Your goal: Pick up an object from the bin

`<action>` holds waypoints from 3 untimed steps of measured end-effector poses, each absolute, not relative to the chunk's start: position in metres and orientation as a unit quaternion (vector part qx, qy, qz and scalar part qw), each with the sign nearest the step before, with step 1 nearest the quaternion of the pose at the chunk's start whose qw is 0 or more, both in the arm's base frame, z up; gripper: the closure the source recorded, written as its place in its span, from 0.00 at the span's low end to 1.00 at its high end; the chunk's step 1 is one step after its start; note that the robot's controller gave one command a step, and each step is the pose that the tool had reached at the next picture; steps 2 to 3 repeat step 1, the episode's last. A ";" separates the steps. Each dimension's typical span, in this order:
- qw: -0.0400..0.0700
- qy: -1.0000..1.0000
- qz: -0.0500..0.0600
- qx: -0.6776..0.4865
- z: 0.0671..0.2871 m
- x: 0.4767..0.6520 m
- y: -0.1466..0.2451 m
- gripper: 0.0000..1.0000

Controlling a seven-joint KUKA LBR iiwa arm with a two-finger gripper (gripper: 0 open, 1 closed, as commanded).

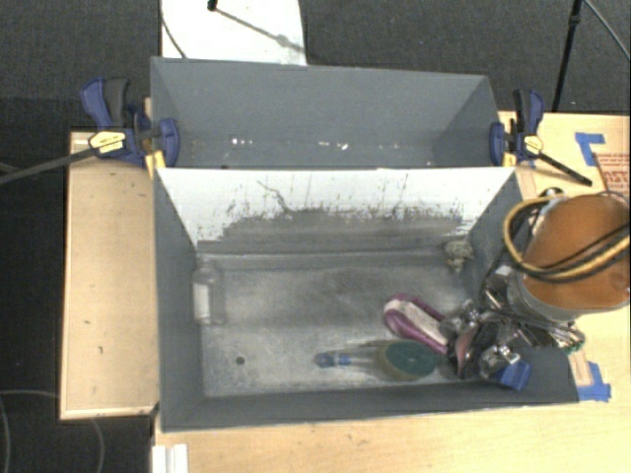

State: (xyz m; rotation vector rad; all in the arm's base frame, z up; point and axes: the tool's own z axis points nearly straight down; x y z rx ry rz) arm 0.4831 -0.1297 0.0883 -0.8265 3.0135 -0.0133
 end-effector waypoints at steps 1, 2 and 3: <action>0.004 0.915 -0.002 -0.404 0.237 0.486 -0.117 1.00; 0.004 0.915 -0.002 -0.404 0.237 0.486 -0.117 1.00; 0.004 0.915 -0.002 -0.404 0.237 0.486 -0.117 1.00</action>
Offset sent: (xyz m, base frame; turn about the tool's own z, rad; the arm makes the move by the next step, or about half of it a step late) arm 0.0014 0.0126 0.1458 -0.2969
